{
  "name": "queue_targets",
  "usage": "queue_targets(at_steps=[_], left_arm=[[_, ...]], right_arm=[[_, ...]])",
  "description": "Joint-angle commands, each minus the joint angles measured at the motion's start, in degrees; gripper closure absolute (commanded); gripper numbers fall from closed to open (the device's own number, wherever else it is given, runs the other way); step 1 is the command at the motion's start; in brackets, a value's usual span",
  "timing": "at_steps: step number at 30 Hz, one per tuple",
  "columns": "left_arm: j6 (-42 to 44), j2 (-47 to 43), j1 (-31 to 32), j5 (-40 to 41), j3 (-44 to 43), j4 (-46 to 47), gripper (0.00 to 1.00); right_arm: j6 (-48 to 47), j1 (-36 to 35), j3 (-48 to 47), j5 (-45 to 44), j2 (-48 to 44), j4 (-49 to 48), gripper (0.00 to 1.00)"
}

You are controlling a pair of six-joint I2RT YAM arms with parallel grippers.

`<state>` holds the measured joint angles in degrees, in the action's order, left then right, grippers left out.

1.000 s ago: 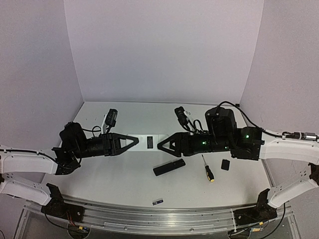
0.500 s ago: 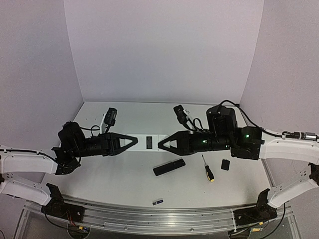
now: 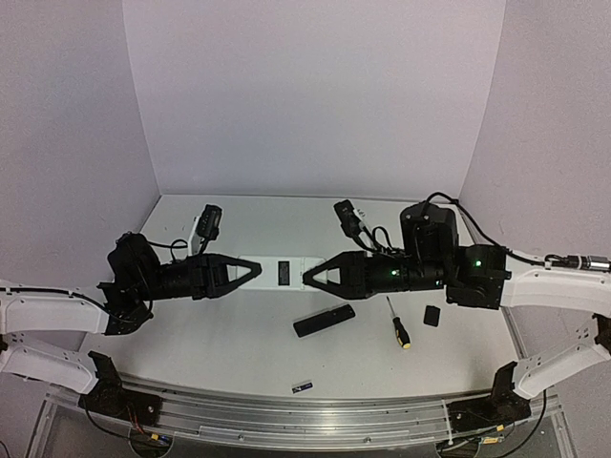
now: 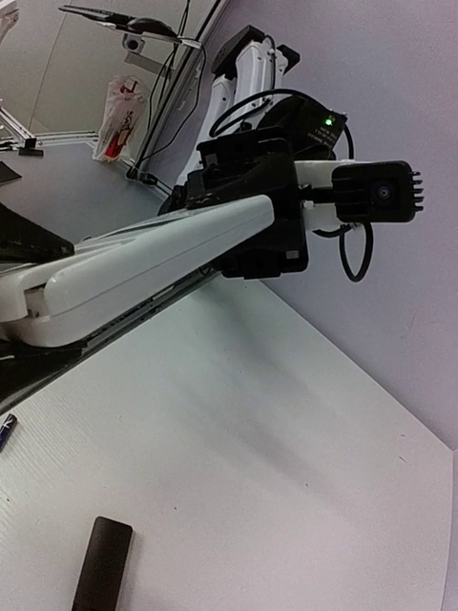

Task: Unload the batteries from the remote control

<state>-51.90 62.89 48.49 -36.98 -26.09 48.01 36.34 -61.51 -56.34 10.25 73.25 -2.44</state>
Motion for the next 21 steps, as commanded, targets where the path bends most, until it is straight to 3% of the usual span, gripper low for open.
queue_targets(at_steps=[1, 6, 10, 15, 21], left_arm=[[0.0, -1.4, 0.5, -0.4, -1.1, -0.4, 1.0], [0.1, -1.3, 0.5, 0.1, -2.2, -3.1, 1.0], [0.2, -1.4, 0.6, 0.5, -2.6, -4.5, 1.0], [0.2, -1.4, 0.6, 1.5, -3.1, -6.7, 1.0], [0.3, 0.1, 0.6, 6.6, -5.7, -16.2, 1.0]], right_arm=[[0.0, 0.6, -1.1, -10.2, -0.3, 6.3, 0.8], [-0.1, 0.6, -3.1, -11.0, 1.5, 8.9, 0.71], [0.2, 0.6, -4.5, -13.9, 2.4, 11.9, 0.71], [0.2, 0.6, -5.6, -12.8, 3.5, 12.3, 0.81], [0.3, 0.6, -7.0, -13.0, 4.5, 14.5, 0.91]])
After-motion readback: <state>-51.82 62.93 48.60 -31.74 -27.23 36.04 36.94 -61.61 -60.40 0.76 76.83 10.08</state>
